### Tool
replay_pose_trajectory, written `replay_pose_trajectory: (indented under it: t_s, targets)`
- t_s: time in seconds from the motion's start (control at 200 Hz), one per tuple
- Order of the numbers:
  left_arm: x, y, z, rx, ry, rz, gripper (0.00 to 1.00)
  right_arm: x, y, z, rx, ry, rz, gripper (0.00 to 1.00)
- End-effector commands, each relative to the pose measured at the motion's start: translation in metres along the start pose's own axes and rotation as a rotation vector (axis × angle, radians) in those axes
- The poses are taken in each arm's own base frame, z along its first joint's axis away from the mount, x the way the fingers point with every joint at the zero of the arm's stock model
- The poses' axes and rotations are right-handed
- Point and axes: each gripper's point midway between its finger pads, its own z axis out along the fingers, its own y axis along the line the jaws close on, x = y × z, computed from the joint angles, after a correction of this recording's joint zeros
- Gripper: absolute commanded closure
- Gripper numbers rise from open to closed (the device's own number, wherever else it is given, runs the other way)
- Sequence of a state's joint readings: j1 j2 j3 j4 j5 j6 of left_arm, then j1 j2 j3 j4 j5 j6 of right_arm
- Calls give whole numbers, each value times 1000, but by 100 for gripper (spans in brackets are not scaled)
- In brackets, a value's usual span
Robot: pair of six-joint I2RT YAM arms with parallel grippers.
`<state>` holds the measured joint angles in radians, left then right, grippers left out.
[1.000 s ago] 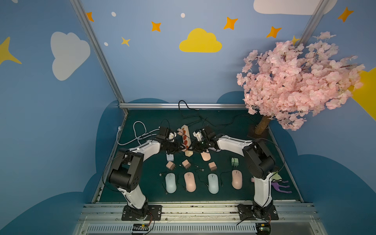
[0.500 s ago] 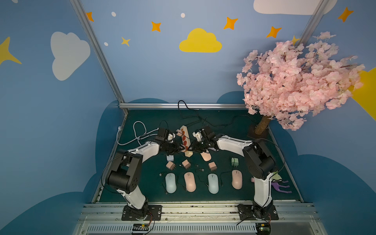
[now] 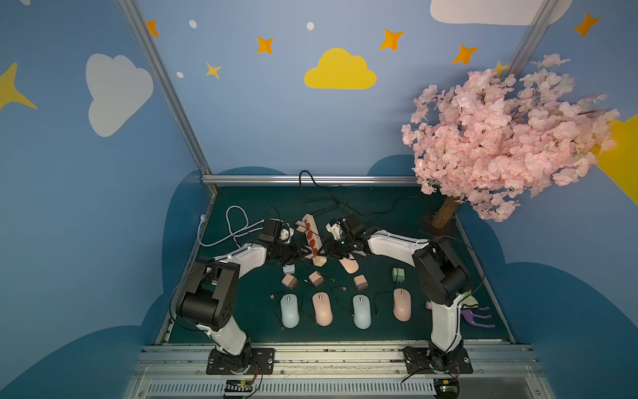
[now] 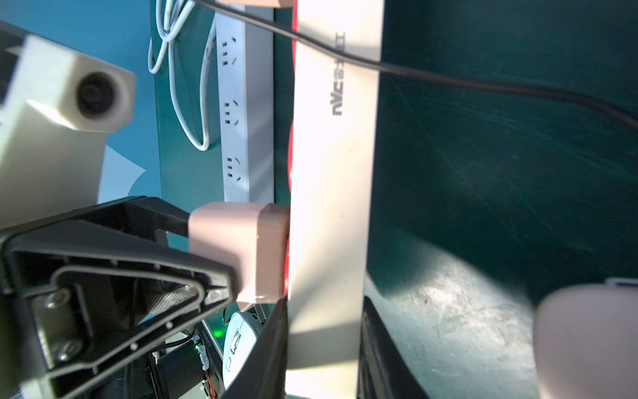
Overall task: Unplug the wireless mouse
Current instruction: Remove the plug from the socket.
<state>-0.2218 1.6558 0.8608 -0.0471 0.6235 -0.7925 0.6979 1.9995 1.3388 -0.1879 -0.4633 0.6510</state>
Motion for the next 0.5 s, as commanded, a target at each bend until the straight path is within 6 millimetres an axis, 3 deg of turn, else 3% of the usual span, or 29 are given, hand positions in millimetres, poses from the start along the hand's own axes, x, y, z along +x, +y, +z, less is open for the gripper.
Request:
replay_pose_trajectory:
  t_s: [0.0, 0.18, 0.355, 0.491]
  targets:
    - [-20, -55, -17, 171, -55, 97, 96, 6, -39, -1, 151, 11, 37, 100]
    - [-14, -47, -25, -215, -81, 308, 96, 6, -41, -3, 172, 12, 30, 100]
    - [-25, -48, -32, -5, -98, 179, 96, 6, -41, -4, 172, 11, 33, 100]
    - [-20, -49, -33, -9, -87, 200, 96, 5, -36, -3, 156, 14, 24, 100]
